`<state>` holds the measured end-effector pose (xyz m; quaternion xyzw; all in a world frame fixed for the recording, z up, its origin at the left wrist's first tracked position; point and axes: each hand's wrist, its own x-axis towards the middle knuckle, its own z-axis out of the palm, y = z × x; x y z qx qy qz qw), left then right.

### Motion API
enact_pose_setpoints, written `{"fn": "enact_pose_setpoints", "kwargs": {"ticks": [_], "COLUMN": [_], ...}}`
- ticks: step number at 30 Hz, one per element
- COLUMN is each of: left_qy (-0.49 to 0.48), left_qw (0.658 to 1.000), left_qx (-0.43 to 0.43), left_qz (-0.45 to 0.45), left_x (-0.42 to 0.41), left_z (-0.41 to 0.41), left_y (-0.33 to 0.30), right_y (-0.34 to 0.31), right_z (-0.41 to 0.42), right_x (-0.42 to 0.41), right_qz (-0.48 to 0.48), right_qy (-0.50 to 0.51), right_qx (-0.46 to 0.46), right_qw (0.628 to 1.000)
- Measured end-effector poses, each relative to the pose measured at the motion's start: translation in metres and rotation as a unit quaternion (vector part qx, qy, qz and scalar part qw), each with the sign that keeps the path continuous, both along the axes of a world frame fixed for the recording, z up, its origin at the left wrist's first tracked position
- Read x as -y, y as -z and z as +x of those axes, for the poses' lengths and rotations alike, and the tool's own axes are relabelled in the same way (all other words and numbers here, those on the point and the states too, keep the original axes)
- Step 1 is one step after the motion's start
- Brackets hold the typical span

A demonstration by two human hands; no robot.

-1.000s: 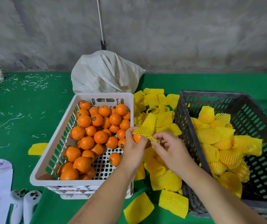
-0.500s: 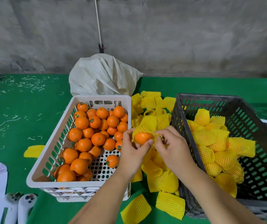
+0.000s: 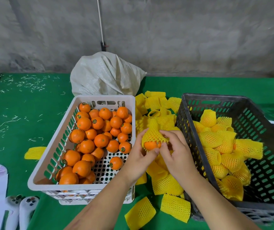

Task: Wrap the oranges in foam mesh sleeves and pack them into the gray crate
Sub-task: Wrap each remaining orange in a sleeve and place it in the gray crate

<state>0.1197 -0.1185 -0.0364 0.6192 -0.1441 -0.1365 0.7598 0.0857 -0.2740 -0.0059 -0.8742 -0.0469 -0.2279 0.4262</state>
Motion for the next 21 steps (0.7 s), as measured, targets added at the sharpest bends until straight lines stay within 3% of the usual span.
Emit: {"fn": "enact_pose_setpoints", "kwargs": {"ticks": [8,15,17,21], "left_qy": [-0.135,-0.068,-0.054,-0.115], "left_qw": [0.990,0.998,0.999,0.993], "left_qx": [0.033,-0.007,-0.004,0.020], "left_qz": [0.032,-0.011,-0.002,0.000], "left_x": [0.008,-0.003,-0.002,0.002], "left_z": [0.002,0.005,0.005,0.006], "left_y": [0.002,0.012,0.012,0.012], "right_y": [-0.011,0.000,0.000,0.000], "right_z": [-0.010,-0.007,-0.006,-0.012], "right_x": [-0.014,-0.013,-0.008,-0.008], "right_qz": [-0.090,-0.029,-0.017,-0.056], "right_qy": [-0.008,0.009,0.029,0.028], "right_qx": [0.120,-0.031,-0.024,0.048], "right_qw": [0.989,0.999,0.999,0.997]}}
